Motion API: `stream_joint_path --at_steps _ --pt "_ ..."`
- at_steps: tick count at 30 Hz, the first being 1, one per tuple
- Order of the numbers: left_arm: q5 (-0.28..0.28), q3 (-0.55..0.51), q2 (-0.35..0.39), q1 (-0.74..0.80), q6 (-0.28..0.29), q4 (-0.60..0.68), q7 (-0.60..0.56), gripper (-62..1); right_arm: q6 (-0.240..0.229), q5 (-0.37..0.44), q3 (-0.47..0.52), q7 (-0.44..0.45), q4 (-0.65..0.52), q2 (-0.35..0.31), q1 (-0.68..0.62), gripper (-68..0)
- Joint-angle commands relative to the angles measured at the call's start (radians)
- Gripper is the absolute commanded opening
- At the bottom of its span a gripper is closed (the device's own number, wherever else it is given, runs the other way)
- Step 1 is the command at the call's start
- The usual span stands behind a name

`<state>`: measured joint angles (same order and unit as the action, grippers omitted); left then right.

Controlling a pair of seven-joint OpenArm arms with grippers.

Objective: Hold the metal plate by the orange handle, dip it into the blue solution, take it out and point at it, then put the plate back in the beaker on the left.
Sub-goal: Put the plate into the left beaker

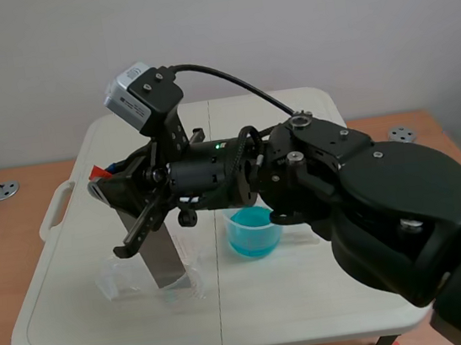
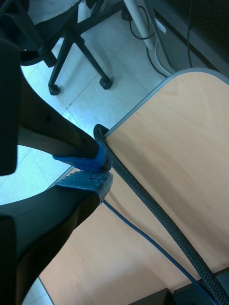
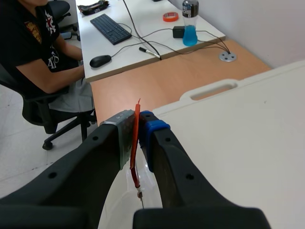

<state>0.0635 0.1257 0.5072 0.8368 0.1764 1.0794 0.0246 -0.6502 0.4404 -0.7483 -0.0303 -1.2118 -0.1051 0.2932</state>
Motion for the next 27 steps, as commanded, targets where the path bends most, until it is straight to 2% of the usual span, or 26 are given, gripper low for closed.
stream_joint_path --at_steps 1,12,27 --pt "0.0 -0.002 0.006 0.008 -0.001 0.004 -0.006 -57.9 -0.001 0.012 0.001 0.019 -0.001 0.017 0.016 -66.2" --pt "0.0 -0.002 0.006 0.008 -0.001 0.004 -0.006 -57.9 -0.001 0.011 0.001 0.023 0.048 0.017 0.014 -66.2" --pt "0.001 -0.002 0.006 0.008 -0.001 0.004 -0.006 -57.9 -0.001 0.004 0.001 0.027 0.048 0.016 -0.018 -66.2"
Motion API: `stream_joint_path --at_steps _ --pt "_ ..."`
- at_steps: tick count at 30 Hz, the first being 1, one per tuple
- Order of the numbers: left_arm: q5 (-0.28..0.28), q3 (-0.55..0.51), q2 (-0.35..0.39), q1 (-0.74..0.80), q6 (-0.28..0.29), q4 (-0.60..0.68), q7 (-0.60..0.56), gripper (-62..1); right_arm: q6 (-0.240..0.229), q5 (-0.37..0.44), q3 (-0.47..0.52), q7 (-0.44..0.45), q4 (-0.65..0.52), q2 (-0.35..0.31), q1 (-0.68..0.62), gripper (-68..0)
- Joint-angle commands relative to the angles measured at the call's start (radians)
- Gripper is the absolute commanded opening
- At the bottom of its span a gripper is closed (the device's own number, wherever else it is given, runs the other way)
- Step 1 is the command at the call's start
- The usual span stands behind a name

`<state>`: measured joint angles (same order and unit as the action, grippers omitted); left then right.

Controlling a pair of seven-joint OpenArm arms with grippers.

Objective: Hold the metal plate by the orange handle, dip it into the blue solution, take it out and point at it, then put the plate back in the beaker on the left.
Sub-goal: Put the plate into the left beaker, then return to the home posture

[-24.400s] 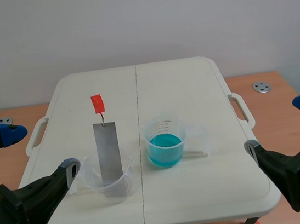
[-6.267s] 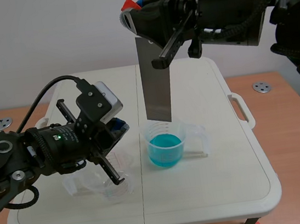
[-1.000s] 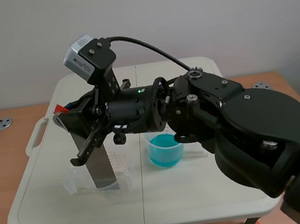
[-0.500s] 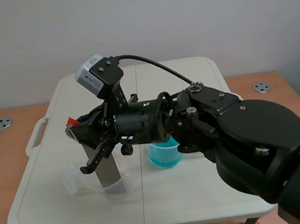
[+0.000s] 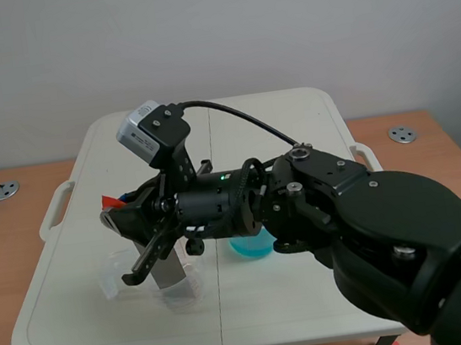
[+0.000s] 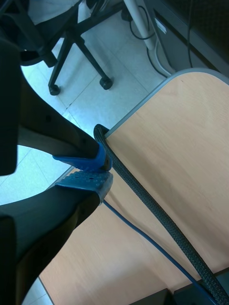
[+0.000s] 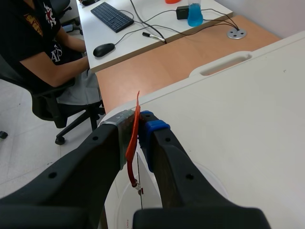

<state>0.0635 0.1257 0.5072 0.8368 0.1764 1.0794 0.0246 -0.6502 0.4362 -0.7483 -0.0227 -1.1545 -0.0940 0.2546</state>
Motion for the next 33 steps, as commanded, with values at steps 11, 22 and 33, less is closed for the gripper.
stream_joint_path --at_steps 11,22,33 --pt "0.001 -0.002 0.006 0.008 -0.001 0.004 -0.005 -57.9 0.0 0.0 0.011 0.037 -0.009 -0.001 0.029 -58.1" --pt "0.014 -0.002 0.006 0.008 -0.001 0.004 -0.005 -8.6 0.007 0.001 0.012 0.042 -0.009 -0.001 0.031 -27.4" --pt "0.002 -0.002 0.006 0.007 -0.001 0.004 -0.009 1.4 0.061 -0.009 0.135 0.052 -0.01 -0.001 0.03 -1.0"
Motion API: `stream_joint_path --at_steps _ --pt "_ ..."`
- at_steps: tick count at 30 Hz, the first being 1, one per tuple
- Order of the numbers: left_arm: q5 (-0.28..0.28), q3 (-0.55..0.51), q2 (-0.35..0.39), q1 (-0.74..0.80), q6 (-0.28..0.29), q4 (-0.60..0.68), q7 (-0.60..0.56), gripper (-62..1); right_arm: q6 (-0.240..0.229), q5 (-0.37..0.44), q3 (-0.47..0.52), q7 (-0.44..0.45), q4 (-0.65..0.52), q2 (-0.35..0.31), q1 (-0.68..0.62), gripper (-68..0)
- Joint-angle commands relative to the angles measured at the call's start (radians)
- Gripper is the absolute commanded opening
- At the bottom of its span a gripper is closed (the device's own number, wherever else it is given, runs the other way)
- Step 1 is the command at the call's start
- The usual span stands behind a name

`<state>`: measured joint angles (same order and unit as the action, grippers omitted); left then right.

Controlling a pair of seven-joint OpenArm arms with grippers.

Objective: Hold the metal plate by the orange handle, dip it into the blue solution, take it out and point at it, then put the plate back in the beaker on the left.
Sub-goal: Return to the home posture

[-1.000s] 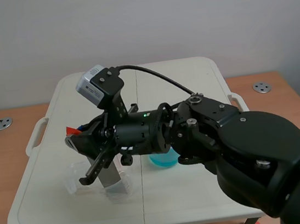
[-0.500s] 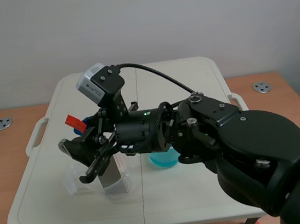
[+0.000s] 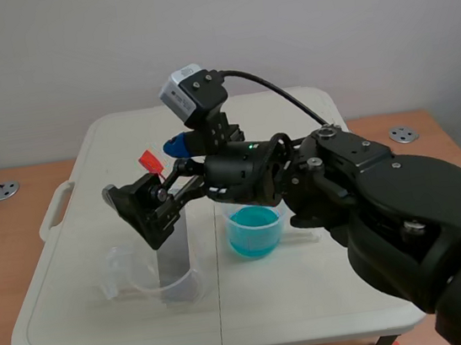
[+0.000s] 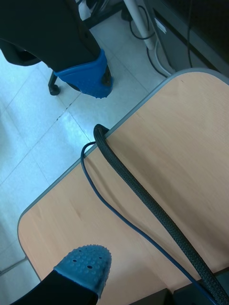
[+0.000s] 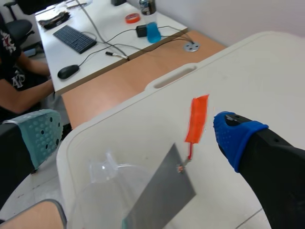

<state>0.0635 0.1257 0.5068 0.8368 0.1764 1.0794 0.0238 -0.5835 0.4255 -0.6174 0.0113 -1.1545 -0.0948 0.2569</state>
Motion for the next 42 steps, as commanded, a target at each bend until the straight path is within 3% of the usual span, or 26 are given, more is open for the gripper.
stream_joint_path --at_steps 1,10,15,20,25,29,34,37,42 --pt "0.002 -0.002 0.006 0.007 -0.001 0.004 -0.008 1.4 -0.006 -0.004 0.017 0.018 -0.01 0.0 0.028 -1.0" --pt "0.003 -0.019 0.013 0.002 -0.006 0.008 -0.008 1.4 -0.007 -0.007 0.063 0.017 -0.045 -0.066 0.028 -1.0" --pt "0.009 -0.123 0.035 0.009 -0.012 0.022 -0.006 1.4 -0.007 0.004 0.063 0.01 -0.126 -0.15 0.016 -1.0" --pt "0.005 -0.243 0.109 0.089 -0.071 0.117 -0.063 1.4 -0.005 0.028 0.064 0.01 -0.24 -0.253 -0.032 -1.0" --pt "-0.045 -0.391 0.166 0.22 -0.154 0.236 -0.185 1.4 0.026 0.063 0.123 0.011 -0.357 -0.349 -0.124 -1.0" --pt "-0.117 -0.479 0.17 0.317 -0.182 0.331 -0.322 1.4 0.027 0.116 0.195 0.011 -0.44 -0.405 -0.206 -1.0" --pt "-0.179 -0.494 0.164 0.377 -0.18 0.443 -0.476 1.4 0.038 0.144 0.289 0.012 -0.512 -0.455 -0.303 -1.0" --pt "-0.179 -0.494 0.139 0.377 -0.171 0.517 -0.534 1.4 0.038 0.156 0.34 0.016 -0.54 -0.478 -0.361 -1.0" --pt "-0.175 -0.487 0.102 0.37 -0.108 0.629 -0.588 1.4 0.039 0.159 0.397 0.033 -0.58 -0.511 -0.452 -1.0"
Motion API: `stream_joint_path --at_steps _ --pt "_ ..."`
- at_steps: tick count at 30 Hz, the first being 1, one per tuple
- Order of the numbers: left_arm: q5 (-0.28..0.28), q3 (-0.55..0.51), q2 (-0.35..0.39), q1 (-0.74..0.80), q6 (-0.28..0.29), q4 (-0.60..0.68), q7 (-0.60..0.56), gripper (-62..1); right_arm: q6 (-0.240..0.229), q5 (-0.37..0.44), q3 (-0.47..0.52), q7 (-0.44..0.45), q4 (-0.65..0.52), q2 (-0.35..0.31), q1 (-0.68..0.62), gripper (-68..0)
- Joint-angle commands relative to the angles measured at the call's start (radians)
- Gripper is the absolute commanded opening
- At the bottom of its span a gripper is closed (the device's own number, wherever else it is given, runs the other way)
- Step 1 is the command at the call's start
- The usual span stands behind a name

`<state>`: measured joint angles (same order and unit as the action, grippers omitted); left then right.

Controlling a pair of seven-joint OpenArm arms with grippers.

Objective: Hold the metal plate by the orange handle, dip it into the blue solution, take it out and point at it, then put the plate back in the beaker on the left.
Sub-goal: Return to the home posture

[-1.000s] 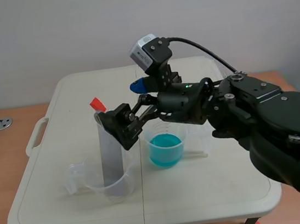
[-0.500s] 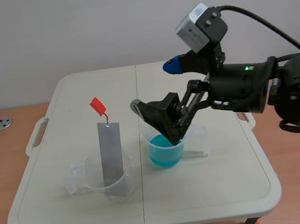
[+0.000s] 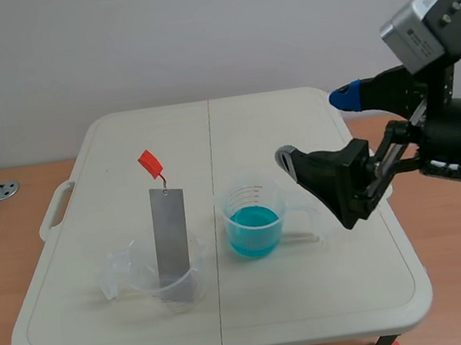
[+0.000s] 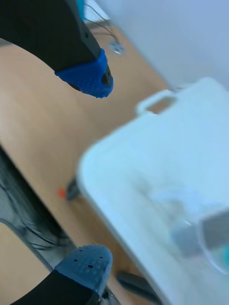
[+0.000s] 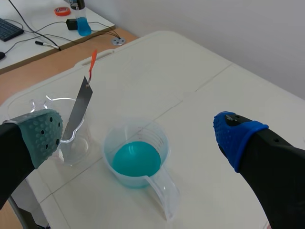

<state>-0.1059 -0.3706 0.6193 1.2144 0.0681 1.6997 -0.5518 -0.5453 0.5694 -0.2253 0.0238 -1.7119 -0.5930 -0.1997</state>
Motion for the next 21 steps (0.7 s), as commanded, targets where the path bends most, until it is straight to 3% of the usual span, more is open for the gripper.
stream_joint_path --at_steps 1,7,14,21 --pt "-0.006 0.014 -0.016 -0.014 0.013 0.029 -0.013 1.4 0.0 0.021 0.013 0.021 -0.029 -0.018 -0.013 -1.1" --pt "-0.001 0.083 -0.055 -0.116 0.082 0.079 0.045 1.4 0.0 0.045 0.058 0.034 -0.063 -0.033 -0.116 -1.0" --pt "0.024 0.198 -0.078 -0.241 0.09 0.09 0.124 1.4 0.0 0.045 0.103 0.062 -0.089 -0.033 -0.216 -1.1" --pt "0.05 0.269 -0.106 -0.343 0.101 0.1 0.13 1.4 0.0 0.045 0.109 0.058 -0.089 -0.032 -0.219 -1.1"
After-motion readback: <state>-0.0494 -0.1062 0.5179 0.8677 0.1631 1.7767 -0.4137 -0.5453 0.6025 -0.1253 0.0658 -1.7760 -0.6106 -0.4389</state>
